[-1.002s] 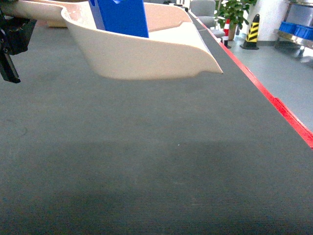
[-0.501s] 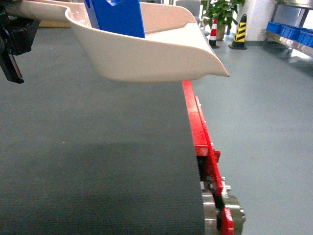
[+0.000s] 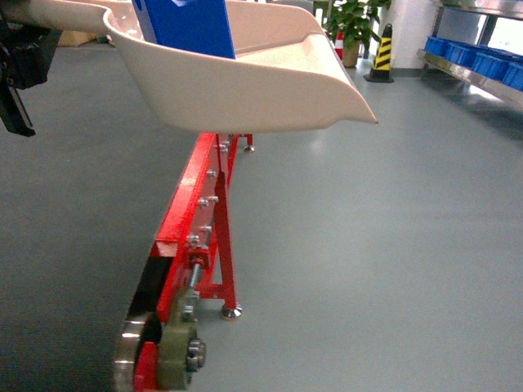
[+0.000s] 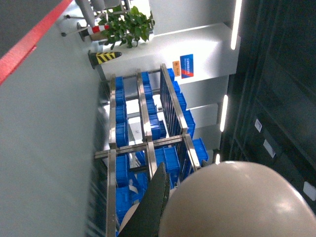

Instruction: Place part in tray to right shelf

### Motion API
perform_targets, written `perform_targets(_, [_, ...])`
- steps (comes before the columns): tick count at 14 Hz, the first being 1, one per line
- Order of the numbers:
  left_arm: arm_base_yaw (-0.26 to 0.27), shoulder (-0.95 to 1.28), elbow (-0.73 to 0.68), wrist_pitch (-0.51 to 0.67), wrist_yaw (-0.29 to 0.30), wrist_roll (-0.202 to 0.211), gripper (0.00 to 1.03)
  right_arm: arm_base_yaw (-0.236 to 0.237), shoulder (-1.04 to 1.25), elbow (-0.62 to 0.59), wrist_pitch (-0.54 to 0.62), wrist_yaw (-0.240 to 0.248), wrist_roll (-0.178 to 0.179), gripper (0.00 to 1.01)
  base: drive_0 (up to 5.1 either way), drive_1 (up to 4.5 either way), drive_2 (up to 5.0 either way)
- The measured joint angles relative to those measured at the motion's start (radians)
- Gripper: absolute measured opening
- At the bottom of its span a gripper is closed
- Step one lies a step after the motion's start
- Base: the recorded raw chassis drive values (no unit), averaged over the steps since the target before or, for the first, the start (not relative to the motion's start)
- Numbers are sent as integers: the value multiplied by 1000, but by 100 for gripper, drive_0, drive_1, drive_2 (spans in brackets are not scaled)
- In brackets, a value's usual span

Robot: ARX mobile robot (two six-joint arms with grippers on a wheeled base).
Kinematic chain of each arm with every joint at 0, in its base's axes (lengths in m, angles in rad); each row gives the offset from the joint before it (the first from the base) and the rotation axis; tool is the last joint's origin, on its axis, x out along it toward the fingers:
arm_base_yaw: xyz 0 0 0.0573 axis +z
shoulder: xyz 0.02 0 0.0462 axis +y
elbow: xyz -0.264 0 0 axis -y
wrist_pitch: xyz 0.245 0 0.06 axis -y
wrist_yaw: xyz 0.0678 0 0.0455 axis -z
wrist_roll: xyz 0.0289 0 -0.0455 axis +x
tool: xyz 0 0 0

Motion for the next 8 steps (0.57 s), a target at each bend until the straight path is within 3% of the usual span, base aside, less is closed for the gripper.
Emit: perform_targets(8, [0, 0, 0, -5, 0, 0, 14, 0, 2, 0, -3, 0, 0, 98, 508, -238, -238])
